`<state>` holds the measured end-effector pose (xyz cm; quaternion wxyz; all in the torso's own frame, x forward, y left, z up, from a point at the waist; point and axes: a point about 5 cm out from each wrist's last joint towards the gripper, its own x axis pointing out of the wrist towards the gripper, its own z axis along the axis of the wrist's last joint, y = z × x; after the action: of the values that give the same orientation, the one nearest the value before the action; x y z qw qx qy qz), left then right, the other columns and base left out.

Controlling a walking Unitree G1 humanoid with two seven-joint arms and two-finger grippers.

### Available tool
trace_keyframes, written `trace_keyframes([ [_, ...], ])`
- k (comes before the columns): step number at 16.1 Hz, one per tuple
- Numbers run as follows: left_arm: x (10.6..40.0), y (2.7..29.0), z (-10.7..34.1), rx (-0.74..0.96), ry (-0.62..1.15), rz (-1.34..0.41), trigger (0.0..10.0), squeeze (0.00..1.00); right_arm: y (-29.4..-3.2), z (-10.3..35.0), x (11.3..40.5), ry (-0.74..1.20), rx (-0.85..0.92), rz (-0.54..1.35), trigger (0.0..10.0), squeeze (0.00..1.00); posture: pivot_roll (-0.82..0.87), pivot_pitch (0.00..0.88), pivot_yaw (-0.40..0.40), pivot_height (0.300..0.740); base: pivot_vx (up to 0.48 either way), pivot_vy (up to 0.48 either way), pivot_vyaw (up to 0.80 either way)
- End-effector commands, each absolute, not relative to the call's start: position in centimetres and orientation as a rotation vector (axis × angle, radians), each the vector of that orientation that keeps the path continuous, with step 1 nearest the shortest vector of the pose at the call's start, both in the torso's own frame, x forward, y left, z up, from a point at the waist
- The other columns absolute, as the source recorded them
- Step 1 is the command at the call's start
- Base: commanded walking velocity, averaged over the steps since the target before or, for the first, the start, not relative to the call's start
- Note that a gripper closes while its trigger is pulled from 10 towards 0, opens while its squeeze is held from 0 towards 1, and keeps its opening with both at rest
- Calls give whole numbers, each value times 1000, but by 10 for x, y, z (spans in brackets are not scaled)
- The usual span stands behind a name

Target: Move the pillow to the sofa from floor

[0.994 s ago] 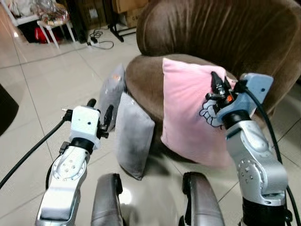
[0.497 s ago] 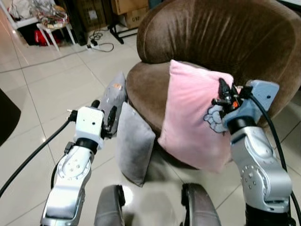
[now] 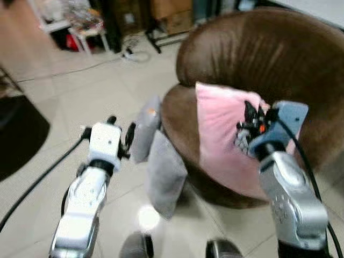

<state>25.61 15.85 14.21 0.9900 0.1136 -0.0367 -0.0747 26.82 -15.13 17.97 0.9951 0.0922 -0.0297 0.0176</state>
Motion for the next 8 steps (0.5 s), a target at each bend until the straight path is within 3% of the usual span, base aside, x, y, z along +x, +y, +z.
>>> trace_keyframes([
  [1, 255, 161, 140, 234, -65, -138, 10000, 0, -150, 185, 267, -89, 190, 42, 10000, 0, -119, 0, 48, 740, 0, 0, 0],
  [8, 254, 160, 138, 235, -55, -140, 10000, 0, -154, 175, 263, -70, 202, 1, 10000, 0, -129, 0, 63, 740, 0, 0, 0],
])
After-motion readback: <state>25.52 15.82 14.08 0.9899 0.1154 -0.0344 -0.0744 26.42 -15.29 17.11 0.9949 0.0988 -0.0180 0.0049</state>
